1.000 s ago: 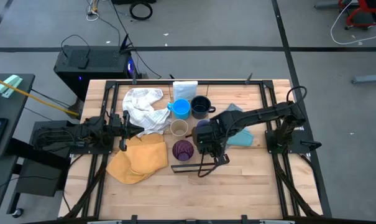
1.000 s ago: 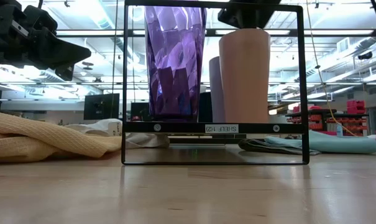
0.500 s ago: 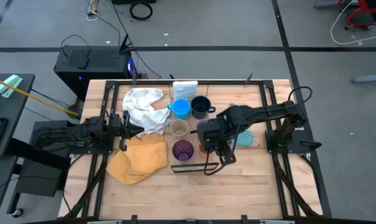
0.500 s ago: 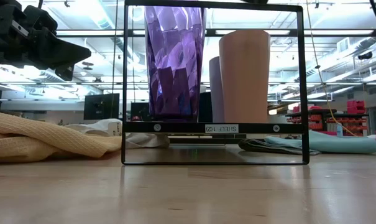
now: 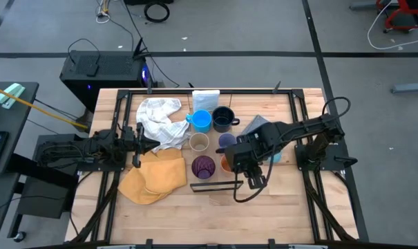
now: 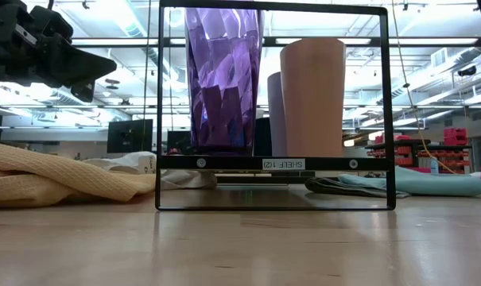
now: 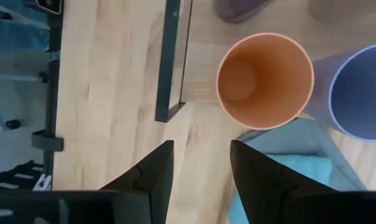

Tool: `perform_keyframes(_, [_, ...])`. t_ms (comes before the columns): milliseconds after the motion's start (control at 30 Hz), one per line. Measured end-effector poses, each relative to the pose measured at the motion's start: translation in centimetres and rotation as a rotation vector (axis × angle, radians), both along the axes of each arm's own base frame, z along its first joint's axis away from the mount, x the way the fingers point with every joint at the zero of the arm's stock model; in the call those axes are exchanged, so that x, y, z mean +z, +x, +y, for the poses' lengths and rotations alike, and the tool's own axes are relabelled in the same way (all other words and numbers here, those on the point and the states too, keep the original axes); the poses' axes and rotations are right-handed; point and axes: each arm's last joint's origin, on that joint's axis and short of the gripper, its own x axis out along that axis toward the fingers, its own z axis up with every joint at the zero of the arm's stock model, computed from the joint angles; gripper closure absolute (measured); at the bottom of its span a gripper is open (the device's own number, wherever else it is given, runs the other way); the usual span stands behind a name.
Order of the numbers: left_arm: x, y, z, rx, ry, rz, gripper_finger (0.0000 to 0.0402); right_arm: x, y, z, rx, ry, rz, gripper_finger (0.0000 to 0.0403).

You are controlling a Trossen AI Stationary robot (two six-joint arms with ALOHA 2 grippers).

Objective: Stack small to large cups/mugs on shelf
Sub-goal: Return to Home Position

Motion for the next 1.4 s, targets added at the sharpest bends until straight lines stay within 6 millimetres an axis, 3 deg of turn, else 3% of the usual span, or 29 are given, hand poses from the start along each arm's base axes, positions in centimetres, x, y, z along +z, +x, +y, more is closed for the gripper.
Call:
perform_keyframes(533, [0.1, 0.0, 0.0, 0.000, -0.007, -0.010, 0.0370, 0.0, 0.6, -2.1, -0.074, -0.061, -0.018, 0.0238])
perform_keyframes(1133, [0.1, 0.0, 0.0, -0.002, -0.035, -0.014, 0.0369, 0.0, 0.7, -2.0, -0.143, -0.043, -0.025, 0.0239])
perform_keyframes(1300, [0.4, 0.0, 0.0, -0.004, -0.051, -0.042, 0.0371, 0.1, 1.2, -2.0, -0.157, -0.047, -0.084, 0.0239])
perform_keyframes(1400, [1.3, -0.1, 0.0, -0.002, -0.013, -0.133, 0.0366, 0.8, 2.5, -2.1, -0.210, -0.048, -0.241, 0.0241])
